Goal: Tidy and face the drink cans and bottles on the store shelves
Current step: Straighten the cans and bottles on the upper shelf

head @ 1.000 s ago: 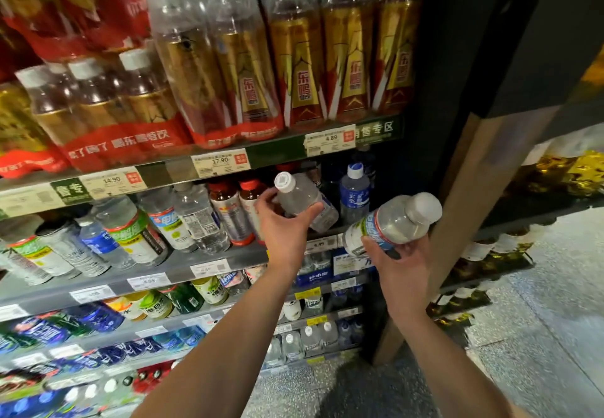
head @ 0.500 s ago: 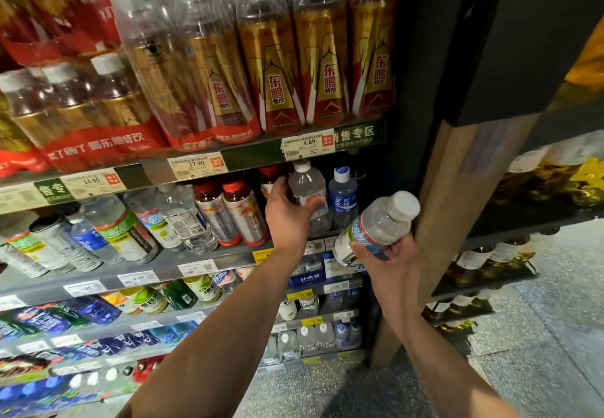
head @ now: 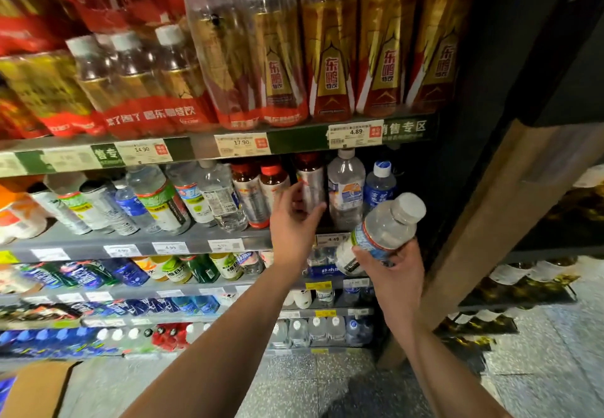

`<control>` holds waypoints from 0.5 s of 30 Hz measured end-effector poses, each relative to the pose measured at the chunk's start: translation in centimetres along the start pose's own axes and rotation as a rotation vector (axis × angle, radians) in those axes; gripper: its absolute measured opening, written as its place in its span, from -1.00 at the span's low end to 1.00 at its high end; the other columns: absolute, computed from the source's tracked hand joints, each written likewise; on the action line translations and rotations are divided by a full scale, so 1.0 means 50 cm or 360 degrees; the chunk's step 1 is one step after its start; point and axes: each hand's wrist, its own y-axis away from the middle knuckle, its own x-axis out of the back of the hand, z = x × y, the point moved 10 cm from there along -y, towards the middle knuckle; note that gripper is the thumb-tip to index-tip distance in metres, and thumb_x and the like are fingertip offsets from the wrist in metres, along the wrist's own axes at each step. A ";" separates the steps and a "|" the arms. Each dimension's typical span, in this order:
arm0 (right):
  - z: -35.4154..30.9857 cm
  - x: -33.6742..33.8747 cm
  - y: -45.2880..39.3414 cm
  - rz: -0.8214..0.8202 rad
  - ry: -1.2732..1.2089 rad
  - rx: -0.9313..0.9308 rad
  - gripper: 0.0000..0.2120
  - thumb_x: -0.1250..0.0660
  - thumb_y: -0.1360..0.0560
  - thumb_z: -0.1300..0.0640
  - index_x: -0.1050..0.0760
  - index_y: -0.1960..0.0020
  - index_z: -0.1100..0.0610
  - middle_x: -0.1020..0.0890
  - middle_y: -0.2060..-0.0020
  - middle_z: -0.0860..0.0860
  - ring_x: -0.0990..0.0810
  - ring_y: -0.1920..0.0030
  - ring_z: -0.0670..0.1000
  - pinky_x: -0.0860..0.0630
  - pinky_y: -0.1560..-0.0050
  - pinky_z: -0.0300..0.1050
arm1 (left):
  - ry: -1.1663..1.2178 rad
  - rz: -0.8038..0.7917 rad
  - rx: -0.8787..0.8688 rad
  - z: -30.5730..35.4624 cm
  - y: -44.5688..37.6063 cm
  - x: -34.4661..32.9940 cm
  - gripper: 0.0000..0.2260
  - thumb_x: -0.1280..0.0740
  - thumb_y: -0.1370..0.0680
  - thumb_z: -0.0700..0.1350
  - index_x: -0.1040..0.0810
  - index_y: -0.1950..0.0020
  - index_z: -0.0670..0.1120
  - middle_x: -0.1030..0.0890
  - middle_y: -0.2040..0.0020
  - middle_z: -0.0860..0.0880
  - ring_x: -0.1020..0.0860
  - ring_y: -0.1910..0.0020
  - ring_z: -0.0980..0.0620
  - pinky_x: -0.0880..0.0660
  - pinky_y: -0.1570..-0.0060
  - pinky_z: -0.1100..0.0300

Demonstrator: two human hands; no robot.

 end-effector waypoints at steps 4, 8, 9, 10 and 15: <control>-0.011 -0.095 0.025 -0.0114 -0.0037 0.0028 -0.42 -0.64 -0.29 0.20 -0.44 -0.14 -0.17 -0.63 -0.10 -0.19 -0.63 -0.13 -0.14 -0.55 -0.18 -0.10 | 0.0106 0.0122 0.0118 -0.072 0.012 0.119 -0.60 -0.53 -0.47 -0.09 -0.53 -0.28 0.06 -0.61 -0.10 0.00 -0.62 0.00 0.13 -0.63 -0.06 -0.01; -0.012 -0.211 0.064 -0.0246 -0.0097 0.0011 -0.40 -0.63 -0.29 0.22 -0.45 -0.20 -0.08 -0.63 -0.14 -0.14 -0.62 -0.16 -0.11 -0.54 -0.22 -0.04 | 0.0181 0.0270 0.0262 -0.149 0.008 0.251 -0.62 -0.54 -0.46 -0.10 -0.56 -0.24 0.01 -0.63 -0.08 0.00 -0.62 0.04 0.12 -0.63 -0.04 0.03; -0.009 -0.241 0.077 -0.0277 -0.0112 -0.0012 -0.41 -0.64 -0.28 0.20 -0.46 -0.18 -0.11 -0.63 -0.14 -0.12 -0.63 -0.16 -0.09 -0.54 -0.22 -0.03 | 0.0185 0.0303 0.0287 -0.167 0.005 0.284 -0.62 -0.55 -0.46 -0.08 -0.56 -0.25 0.01 -0.62 -0.08 0.01 -0.62 0.02 0.10 -0.62 -0.05 0.05; -0.008 -0.272 0.091 -0.0312 -0.0123 -0.0029 -0.42 -0.64 -0.26 0.15 -0.46 -0.15 -0.14 -0.64 -0.14 -0.10 -0.63 -0.15 -0.07 -0.55 -0.22 -0.02 | 0.0175 0.0339 0.0296 -0.184 0.000 0.318 -0.61 -0.55 -0.46 -0.07 -0.56 -0.25 0.01 -0.62 -0.08 0.02 -0.62 0.00 0.10 -0.61 -0.06 0.06; -0.014 -0.429 0.153 -0.0405 -0.0111 -0.0028 -0.45 -0.63 -0.27 0.22 -0.46 -0.11 -0.10 -0.65 -0.11 -0.08 -0.65 -0.12 -0.04 -0.56 -0.17 -0.11 | 0.0166 0.0438 0.0302 -0.265 -0.037 0.476 -0.59 -0.57 -0.44 -0.06 -0.54 -0.23 0.00 -0.63 -0.07 0.01 -0.61 0.02 0.13 -0.59 -0.06 0.13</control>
